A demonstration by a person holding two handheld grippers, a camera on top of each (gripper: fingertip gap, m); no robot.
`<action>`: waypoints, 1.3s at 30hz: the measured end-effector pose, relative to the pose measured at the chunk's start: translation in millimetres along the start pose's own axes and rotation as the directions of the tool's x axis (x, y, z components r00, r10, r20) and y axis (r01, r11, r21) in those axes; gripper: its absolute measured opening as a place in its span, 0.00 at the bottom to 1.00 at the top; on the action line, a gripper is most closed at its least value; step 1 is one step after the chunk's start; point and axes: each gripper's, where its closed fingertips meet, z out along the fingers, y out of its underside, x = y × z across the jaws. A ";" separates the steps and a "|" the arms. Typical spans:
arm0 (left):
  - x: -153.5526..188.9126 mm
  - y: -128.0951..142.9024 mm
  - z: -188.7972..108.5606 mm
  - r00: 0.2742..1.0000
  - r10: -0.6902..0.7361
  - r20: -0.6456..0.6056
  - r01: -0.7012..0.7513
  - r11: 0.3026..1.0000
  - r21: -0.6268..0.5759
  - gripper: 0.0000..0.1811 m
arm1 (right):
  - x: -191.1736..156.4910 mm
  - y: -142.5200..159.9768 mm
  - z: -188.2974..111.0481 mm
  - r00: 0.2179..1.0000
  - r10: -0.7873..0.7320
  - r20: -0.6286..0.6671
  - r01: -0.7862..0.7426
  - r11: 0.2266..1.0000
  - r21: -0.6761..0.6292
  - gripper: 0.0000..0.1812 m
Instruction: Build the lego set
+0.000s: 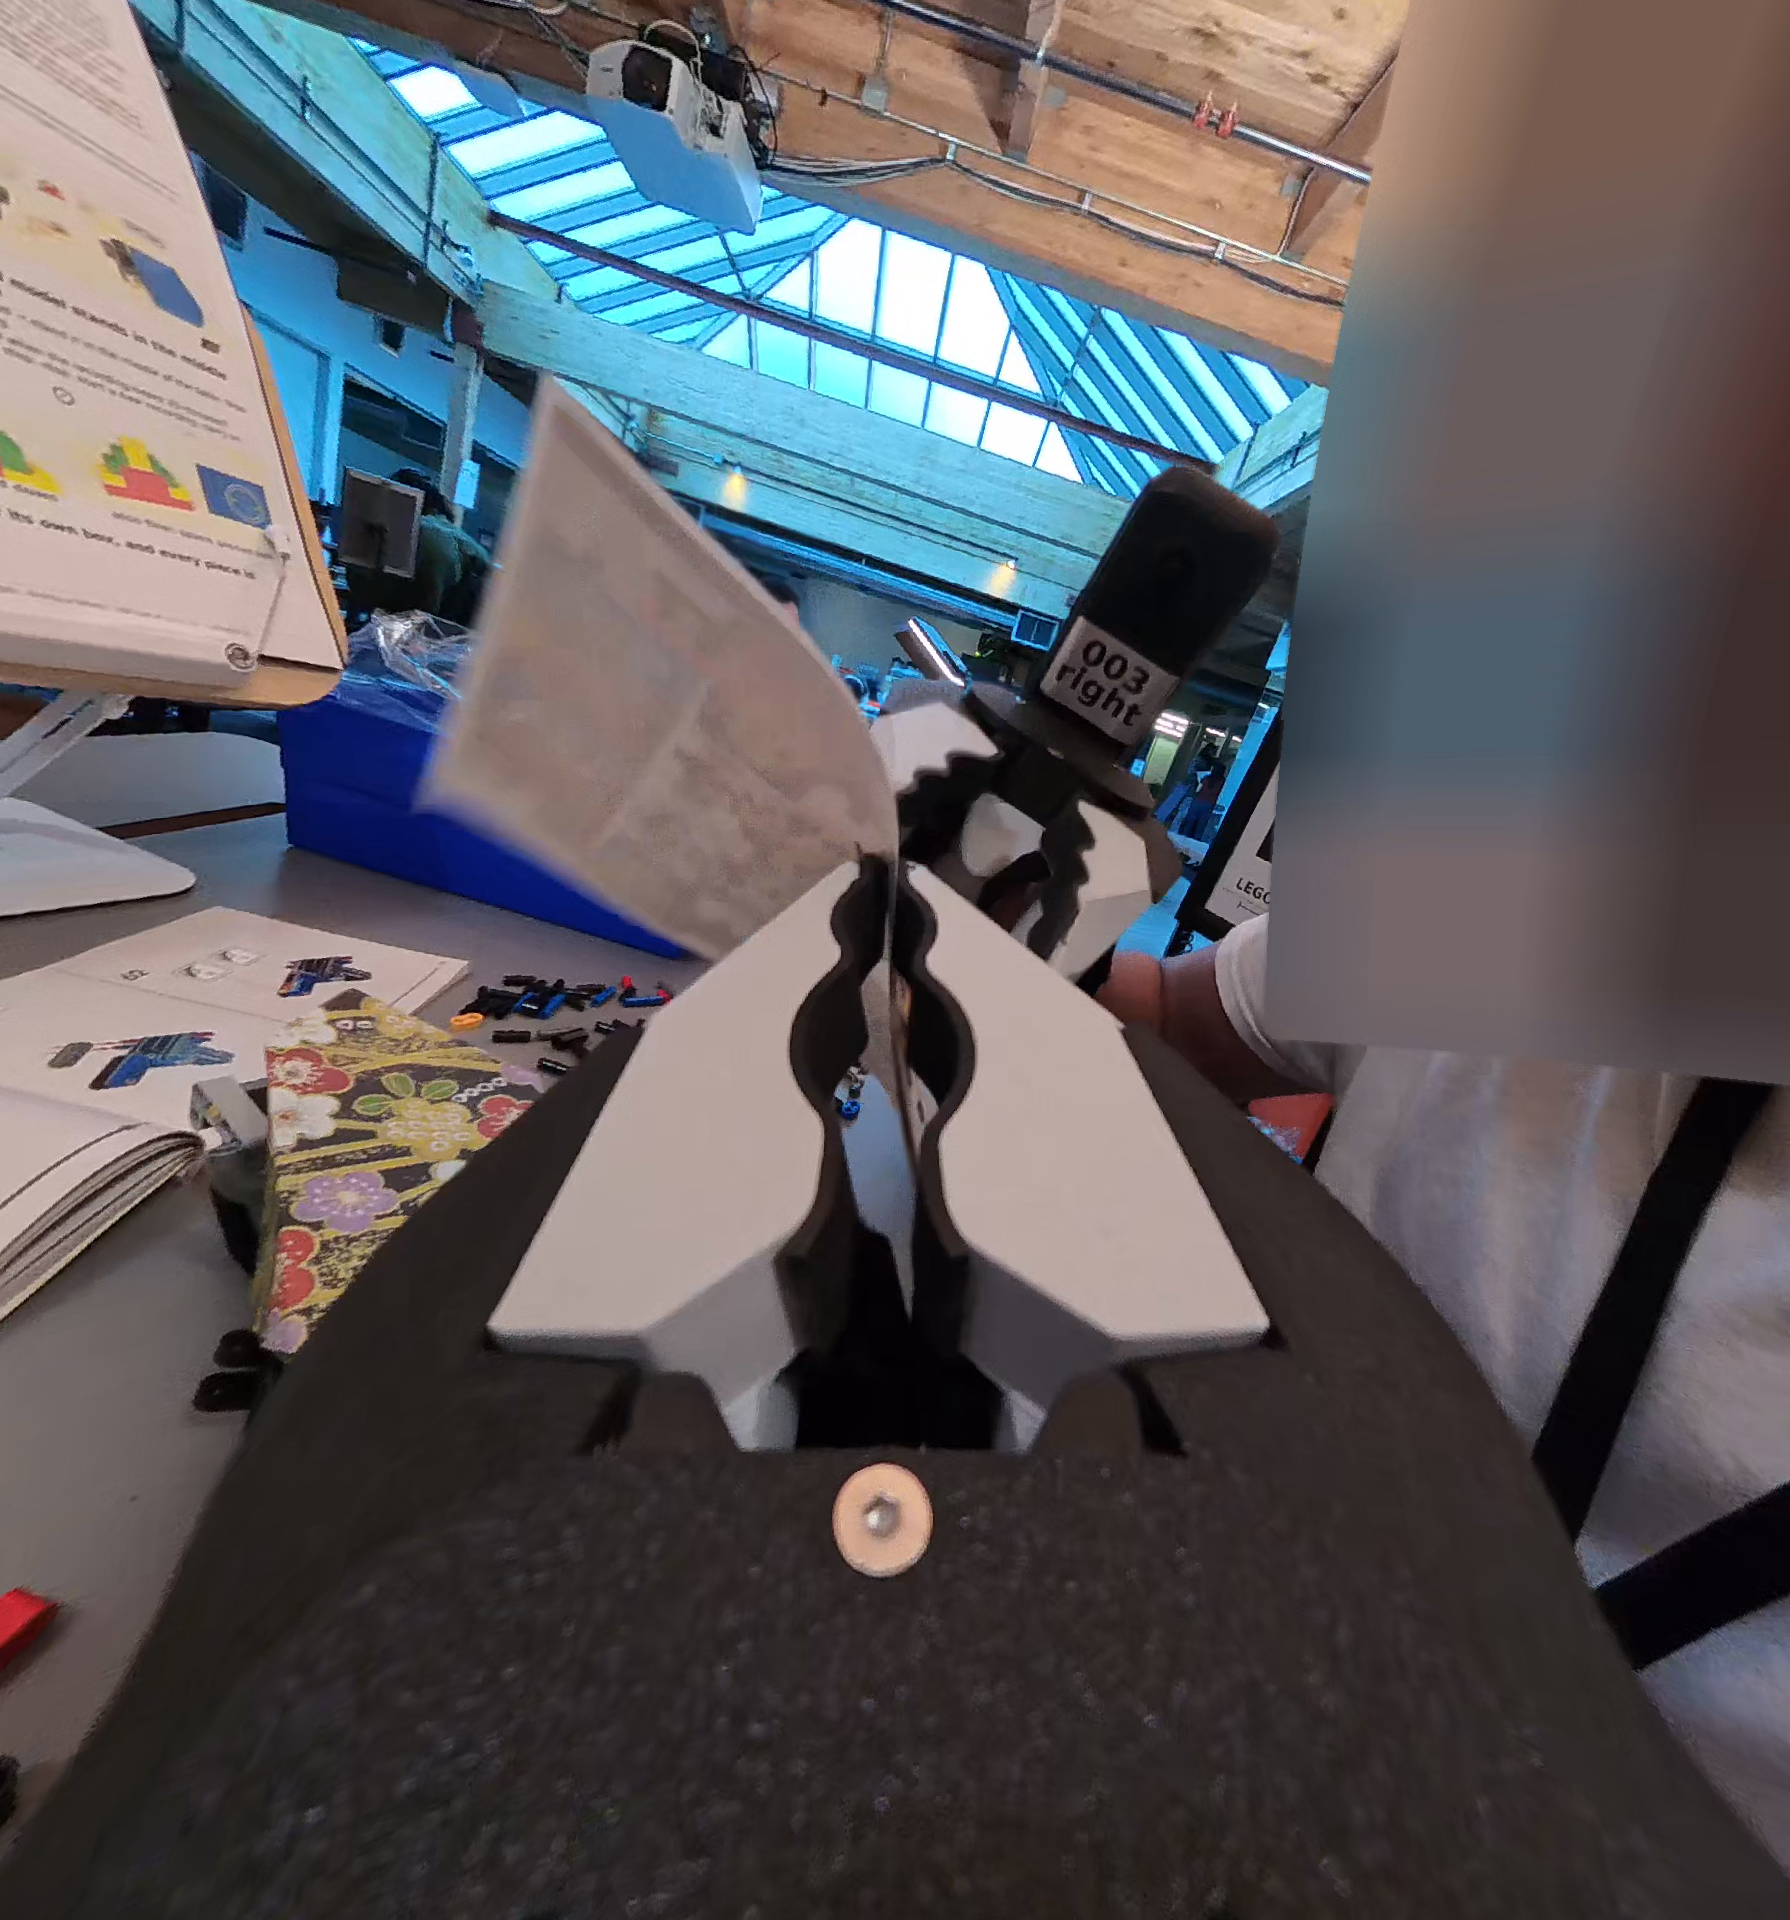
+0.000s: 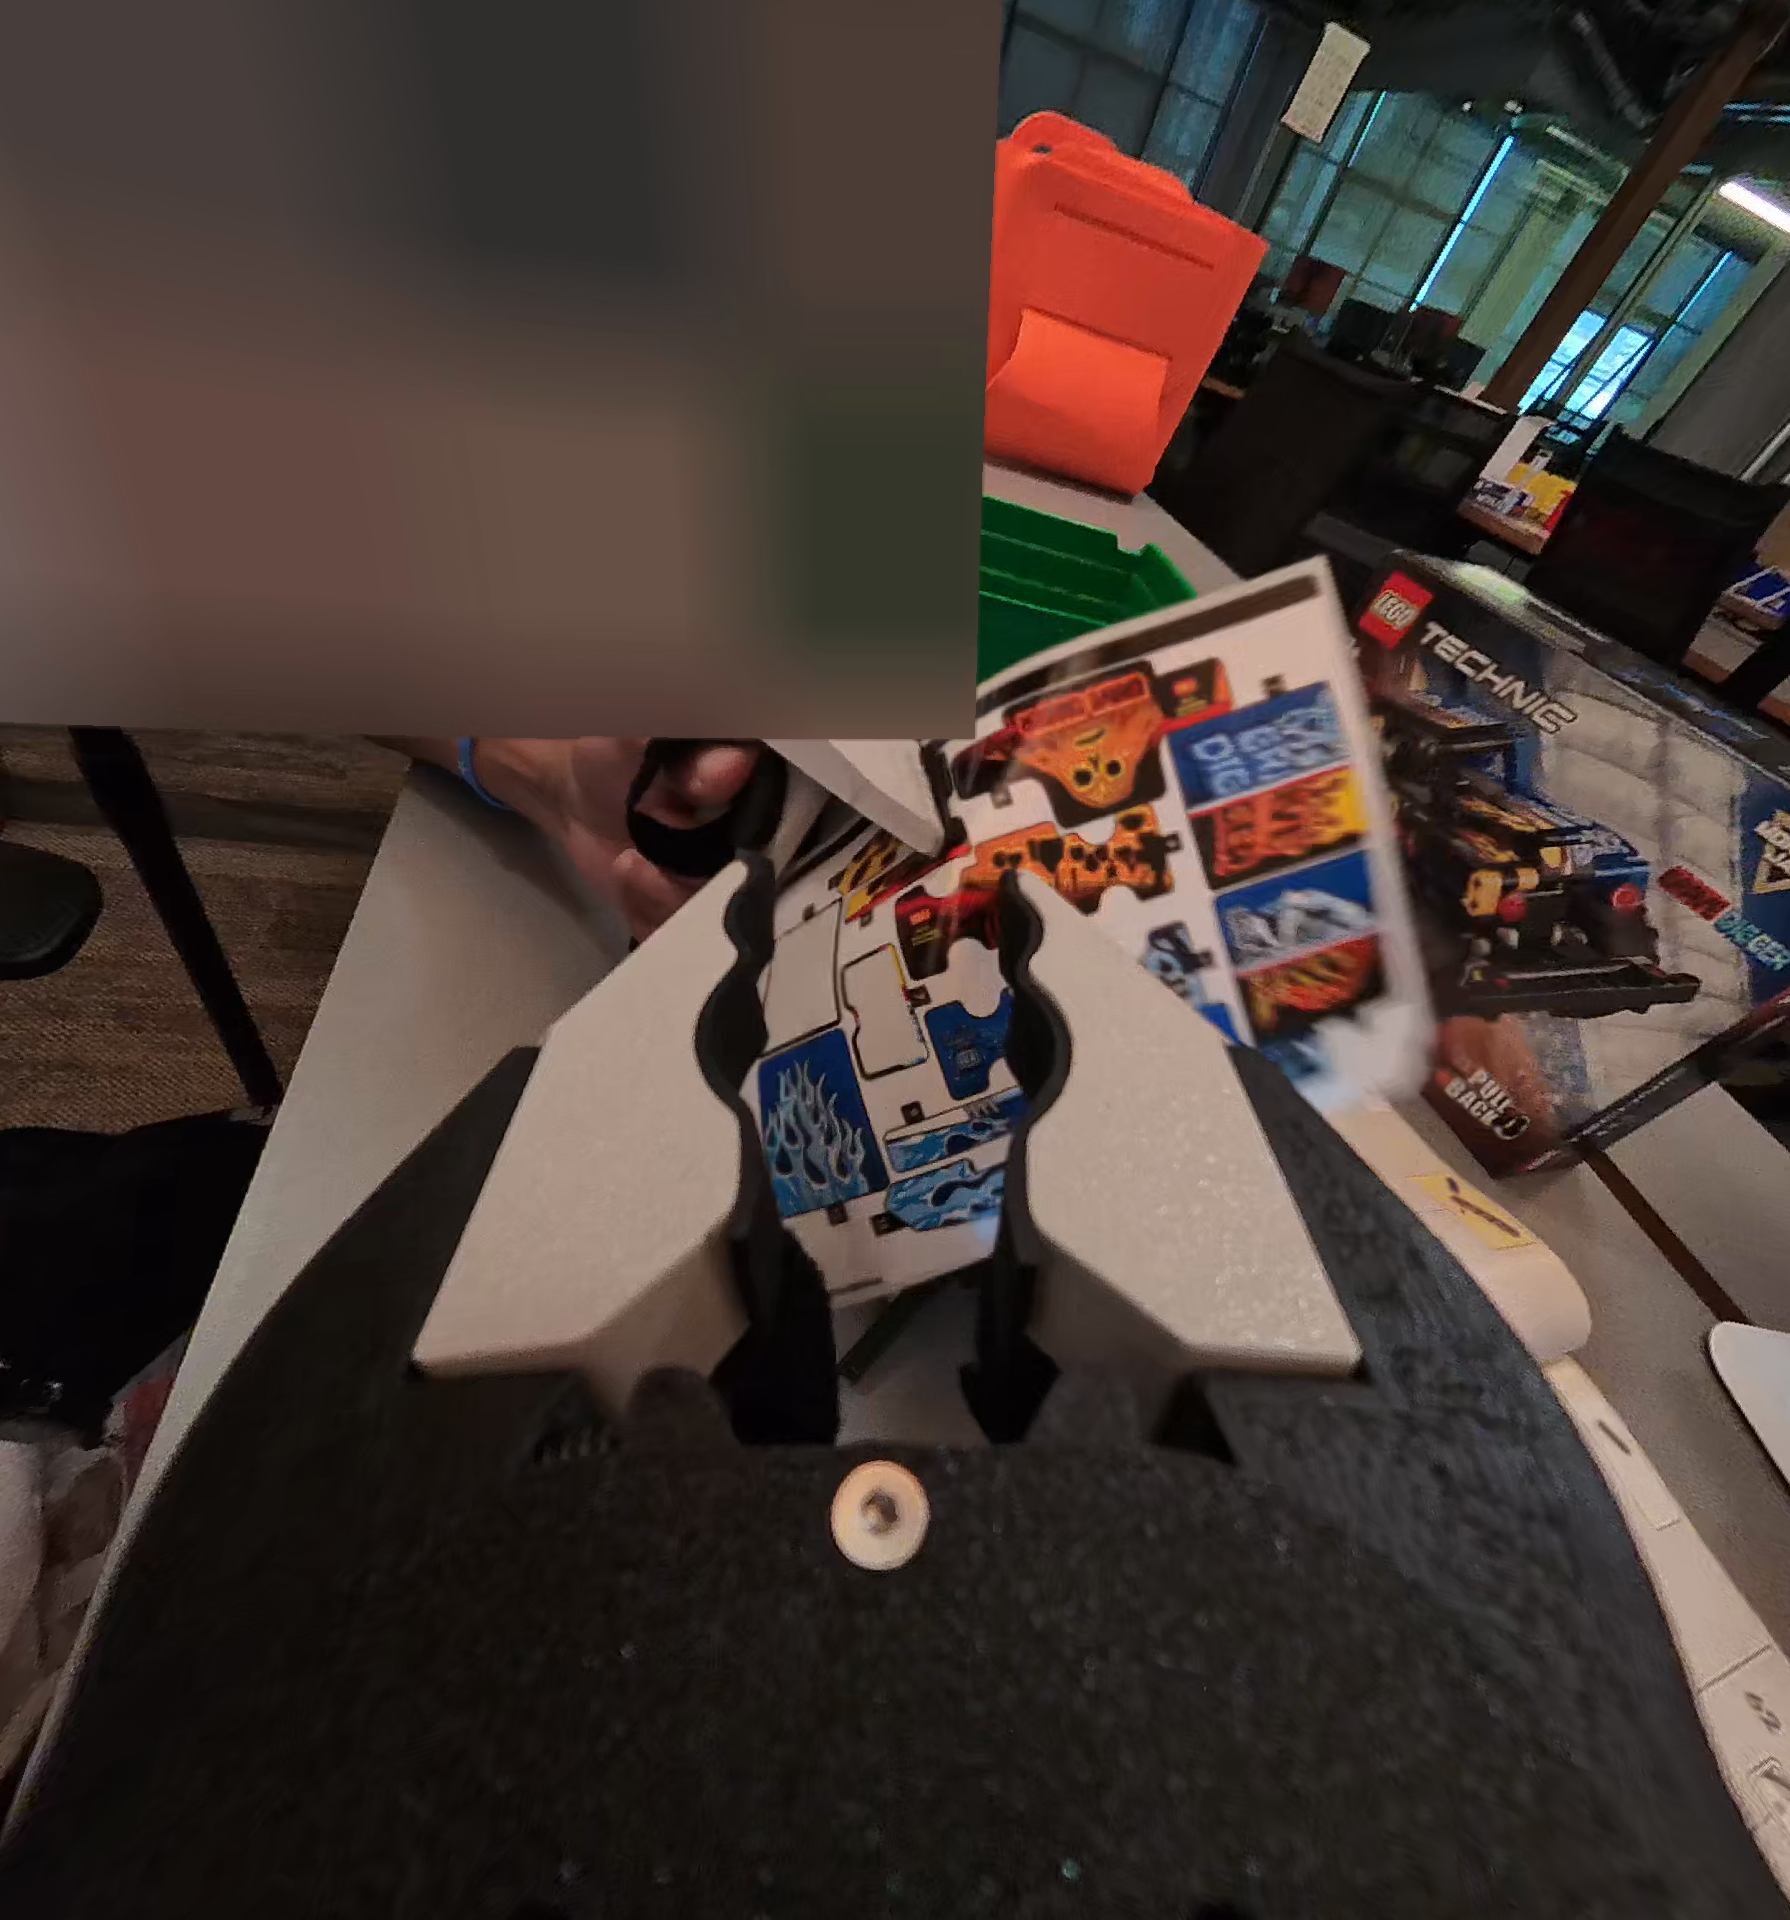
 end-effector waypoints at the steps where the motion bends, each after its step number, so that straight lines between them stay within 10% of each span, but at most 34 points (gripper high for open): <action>1: 2.4 1.8 0.7 1.000 0.009 -0.012 -0.009 1.000 -0.009 0.00 | -0.4 1.8 1.1 1.000 -0.003 -0.006 0.003 1.000 -0.003 0.23; 21: 28.4 11.8 0.5 0.982 0.026 -0.186 -0.032 0.999 -0.029 0.00 | -17.1 -11.0 -10.2 0.879 0.320 0.354 -0.382 0.916 0.122 0.00; 39: 29.7 11.7 -0.6 0.980 0.024 -0.199 -0.030 0.999 -0.030 0.00 | -20.2 -6.2 -5.6 0.921 0.257 0.295 -0.300 0.948 0.111 0.06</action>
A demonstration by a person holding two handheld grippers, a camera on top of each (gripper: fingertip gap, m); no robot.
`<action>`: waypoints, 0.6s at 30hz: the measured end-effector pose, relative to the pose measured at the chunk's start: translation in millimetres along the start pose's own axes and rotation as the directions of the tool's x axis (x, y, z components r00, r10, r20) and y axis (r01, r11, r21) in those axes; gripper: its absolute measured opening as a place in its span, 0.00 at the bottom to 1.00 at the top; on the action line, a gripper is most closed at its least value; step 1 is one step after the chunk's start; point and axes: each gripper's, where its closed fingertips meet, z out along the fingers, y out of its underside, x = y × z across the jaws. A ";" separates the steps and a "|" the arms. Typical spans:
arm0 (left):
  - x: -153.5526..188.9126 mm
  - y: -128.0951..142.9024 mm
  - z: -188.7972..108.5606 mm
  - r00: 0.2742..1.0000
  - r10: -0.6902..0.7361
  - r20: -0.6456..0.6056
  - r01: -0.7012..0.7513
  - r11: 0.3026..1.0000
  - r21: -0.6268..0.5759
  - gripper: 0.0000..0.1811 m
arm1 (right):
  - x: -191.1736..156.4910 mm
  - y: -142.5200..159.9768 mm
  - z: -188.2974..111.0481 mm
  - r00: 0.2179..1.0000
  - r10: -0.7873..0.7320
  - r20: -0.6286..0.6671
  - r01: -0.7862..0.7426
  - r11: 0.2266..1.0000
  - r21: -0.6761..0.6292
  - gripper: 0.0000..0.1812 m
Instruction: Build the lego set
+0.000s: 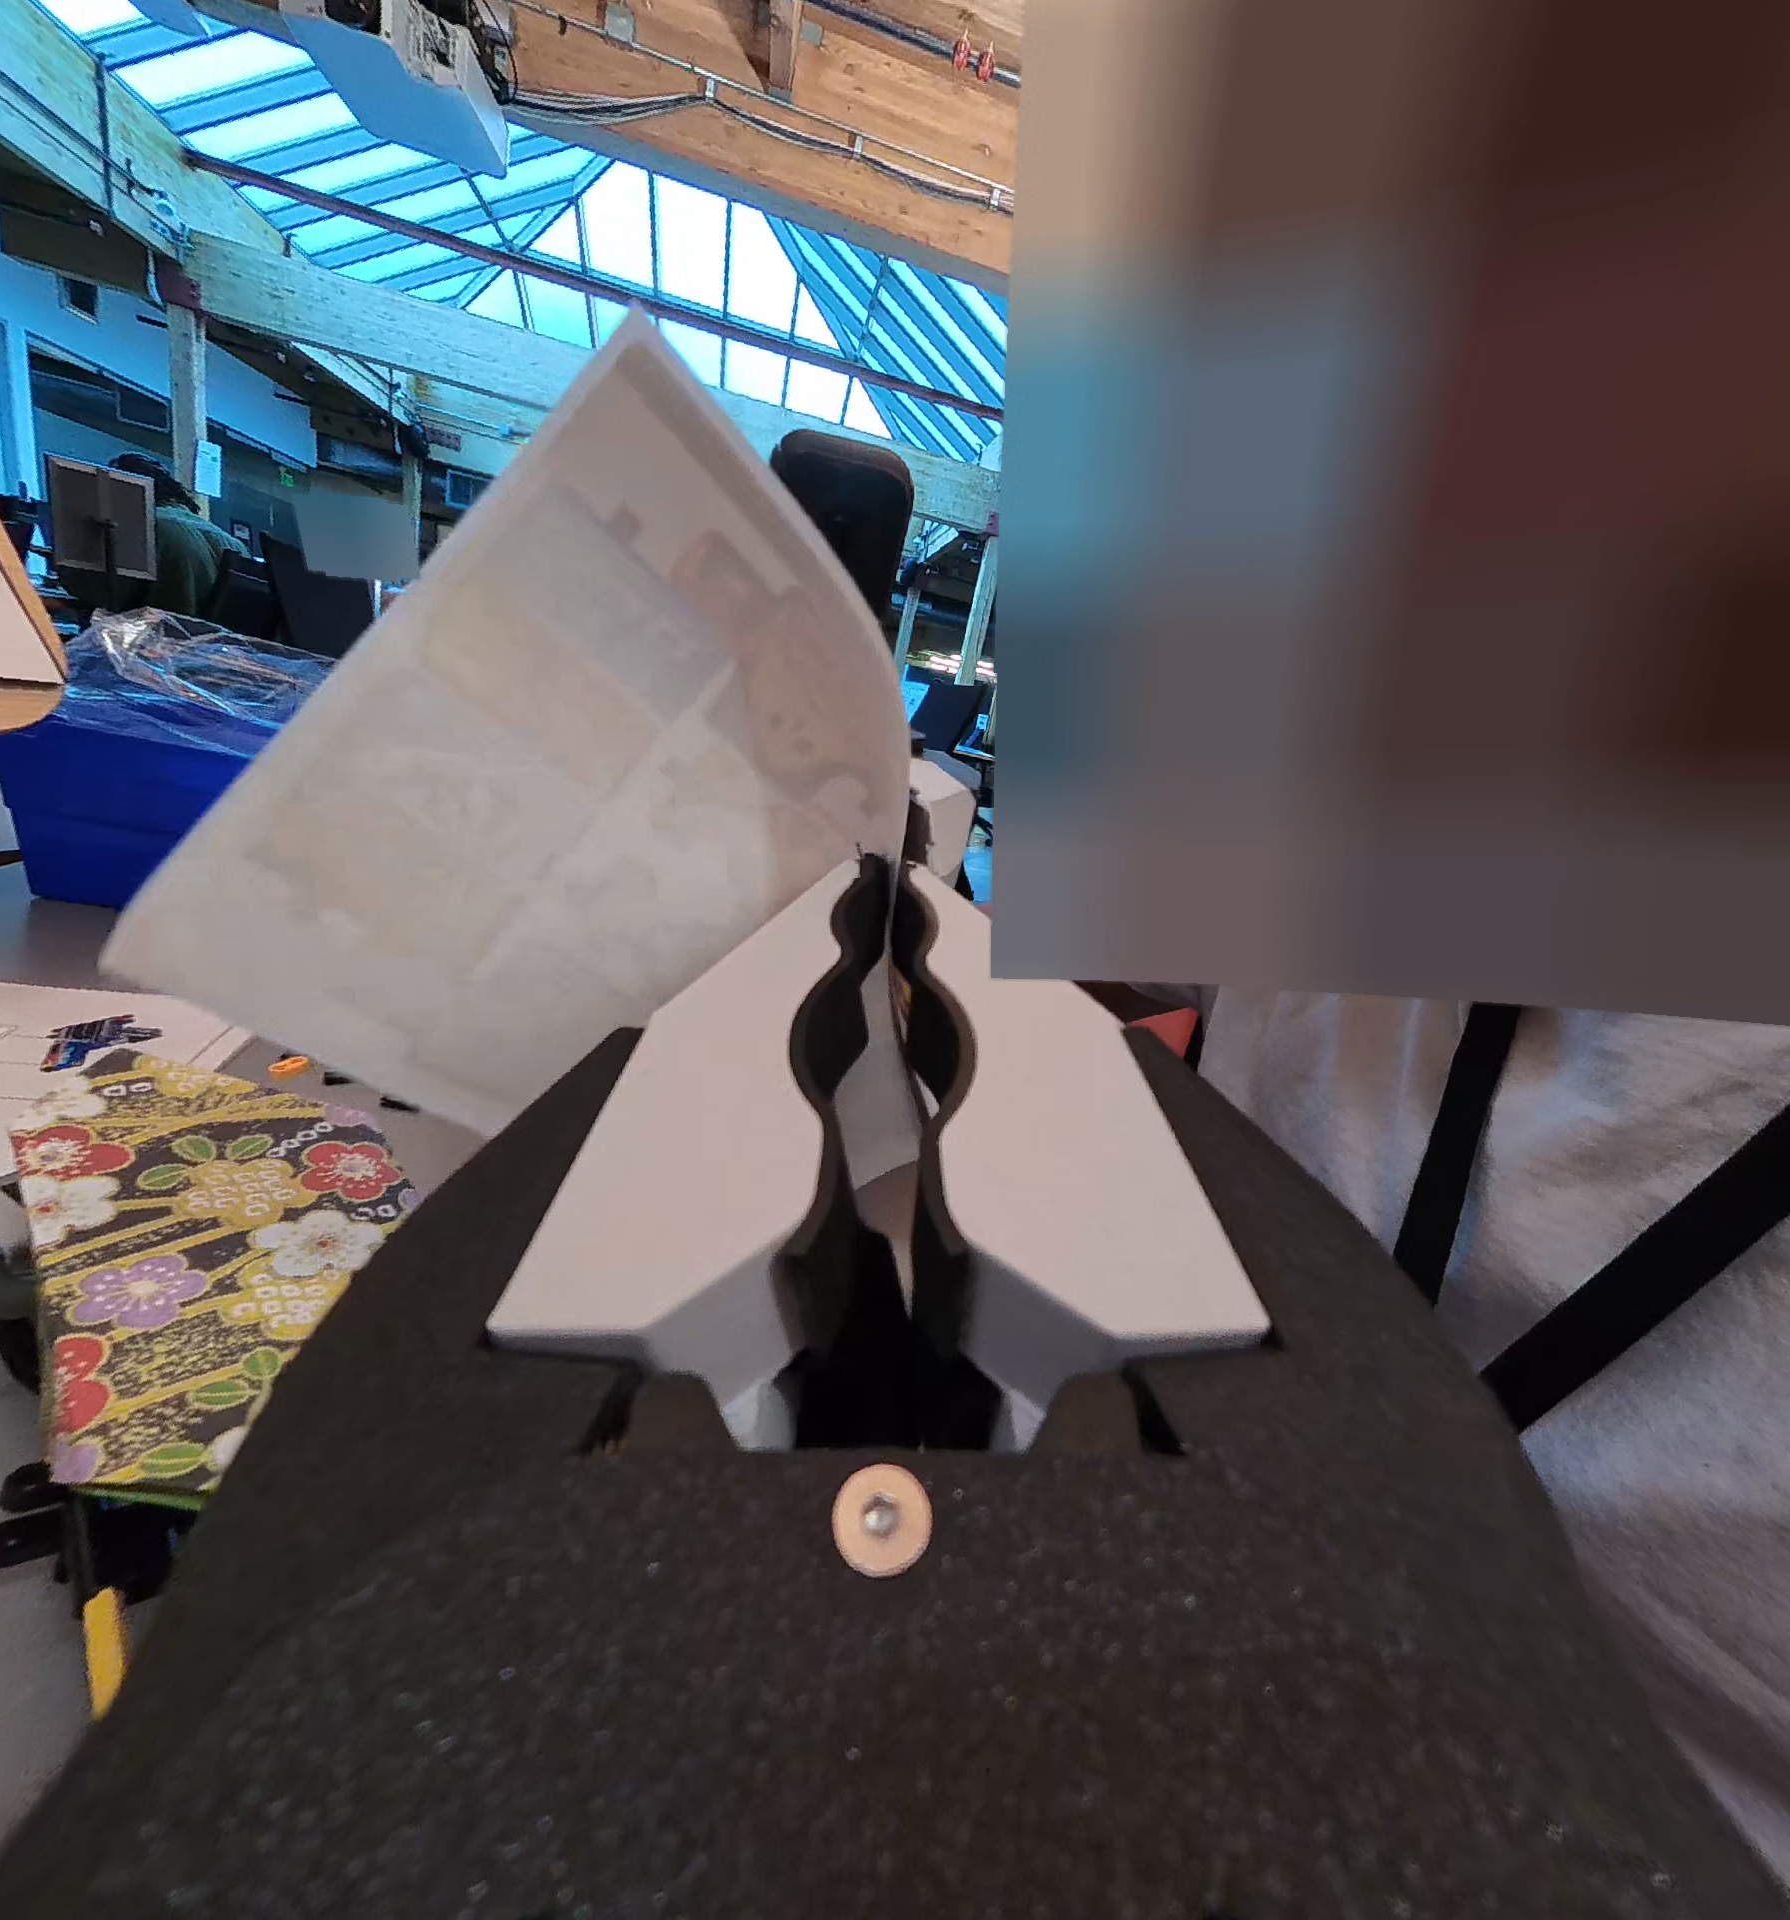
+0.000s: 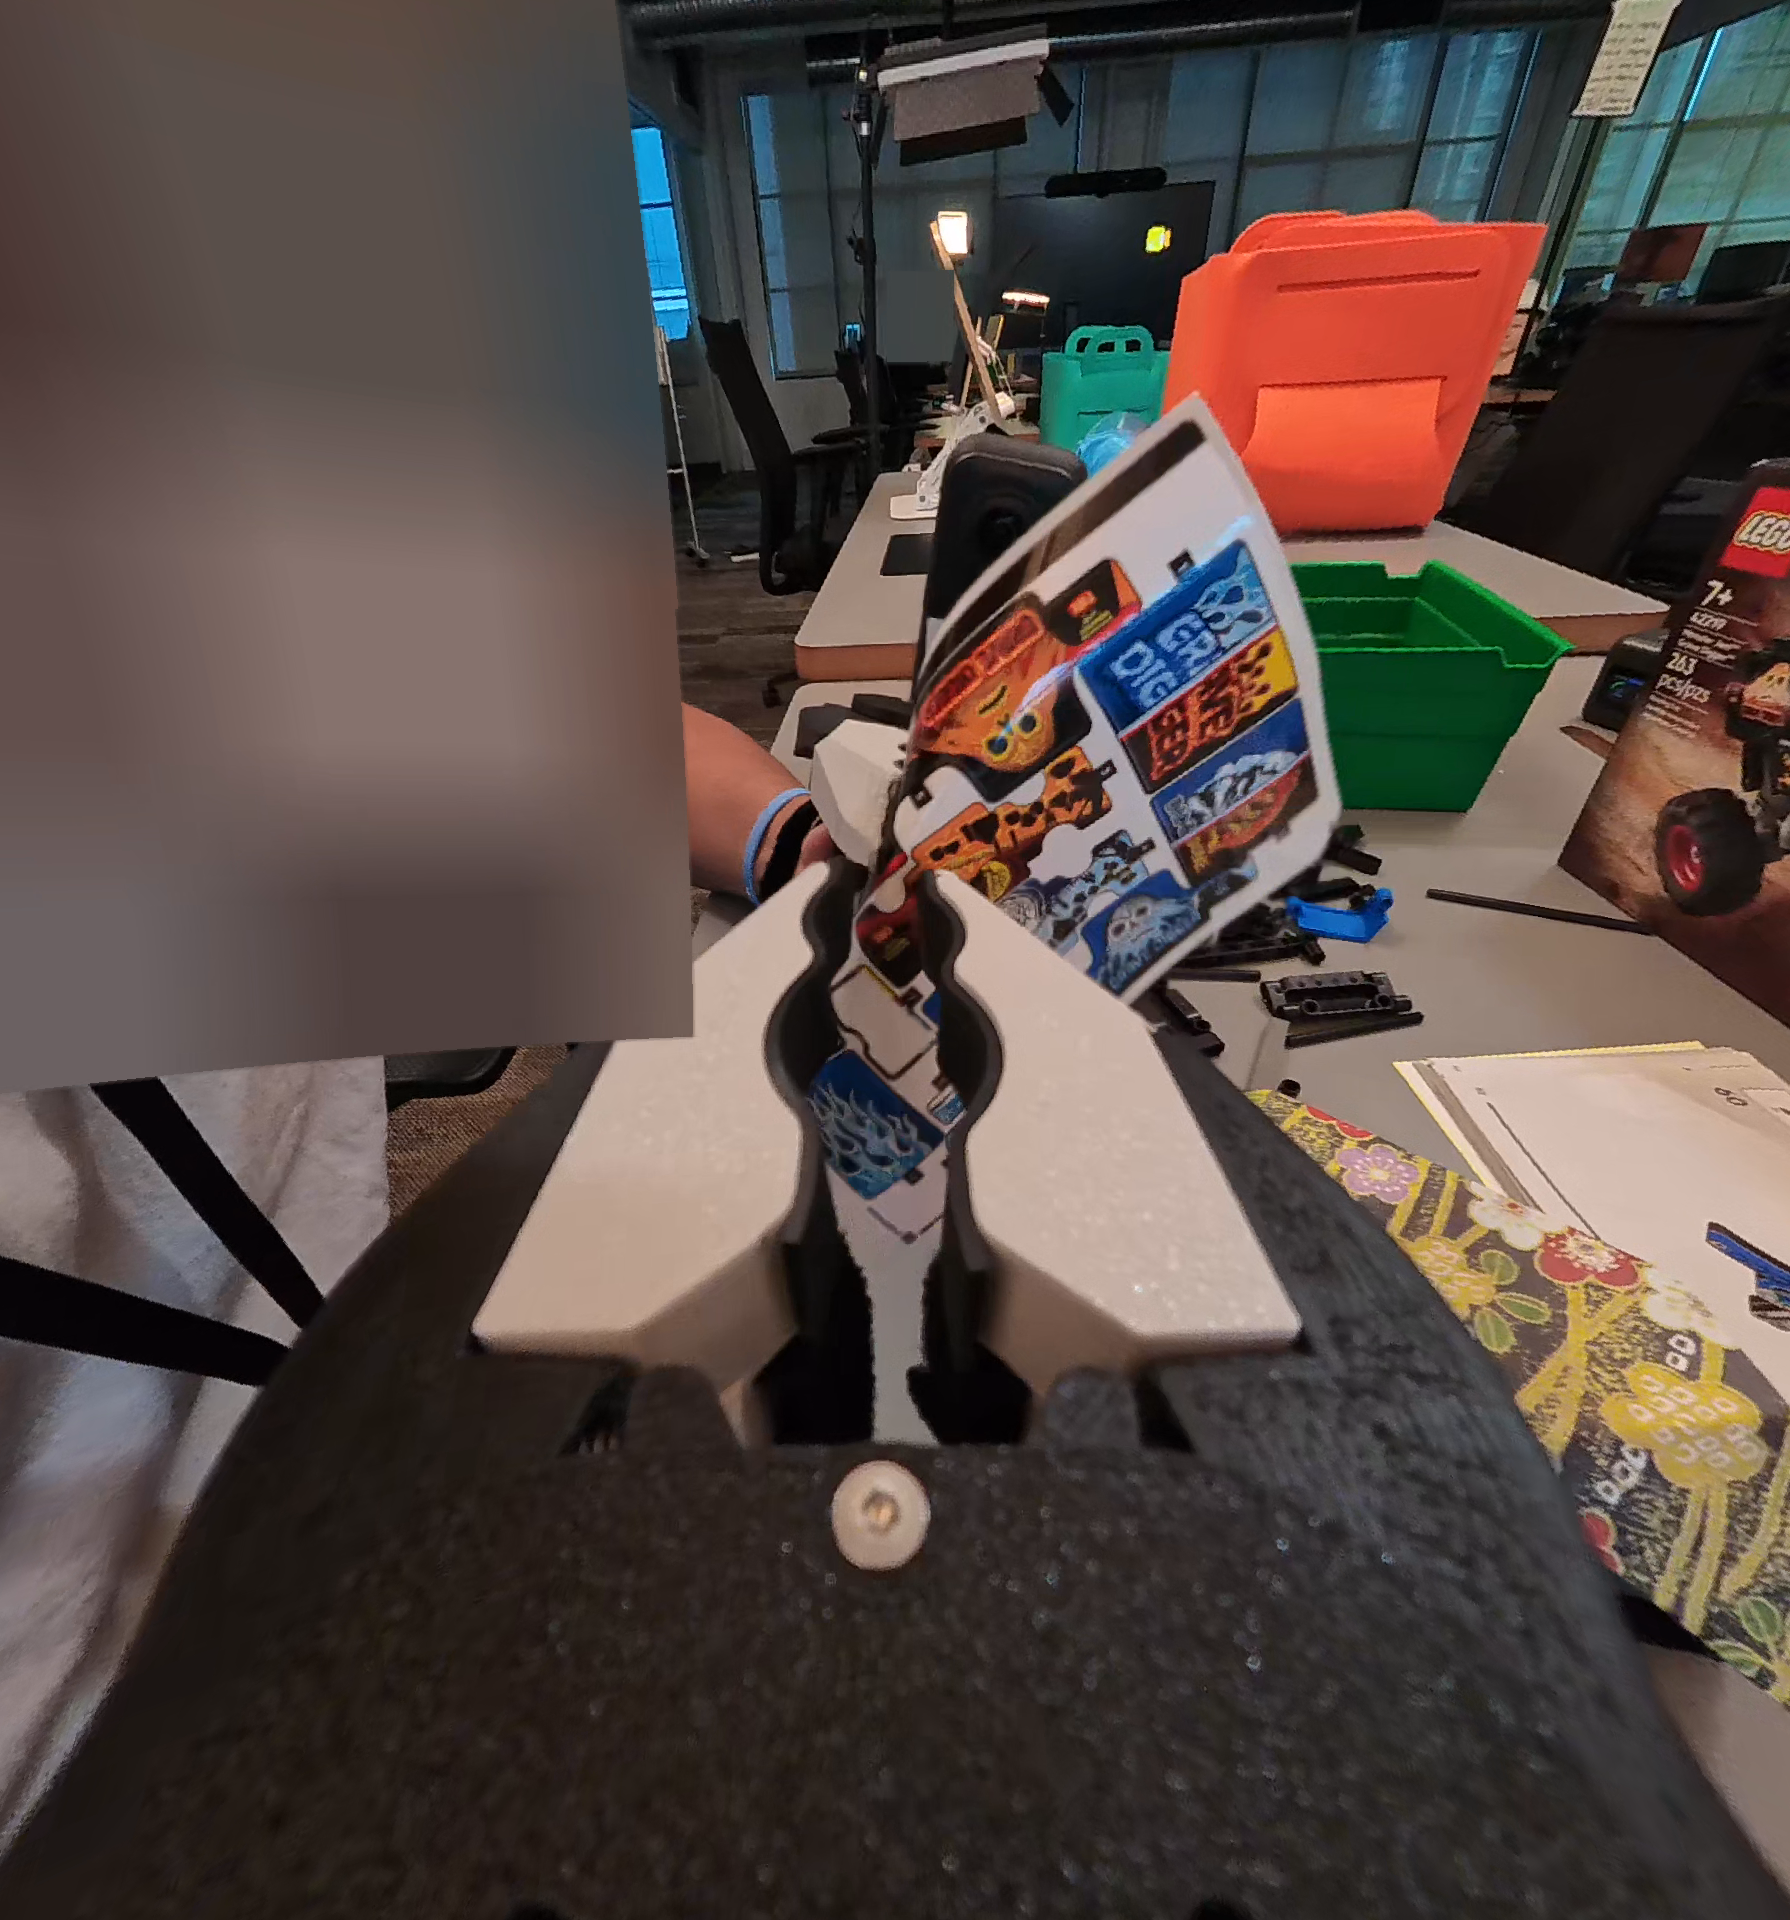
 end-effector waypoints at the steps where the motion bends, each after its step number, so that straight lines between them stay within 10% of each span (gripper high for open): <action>1: 0.7 0.3 0.2 1.000 -0.003 -0.005 0.003 1.000 -0.001 0.00 | -1.5 -0.1 0.7 1.000 0.007 0.007 -0.007 1.000 0.002 0.06; 18: -8.9 3.5 -0.4 0.950 0.271 0.157 -0.260 0.961 -0.090 0.00 | 6.3 3.8 -0.5 0.998 -0.035 -0.055 0.033 0.999 -0.033 0.04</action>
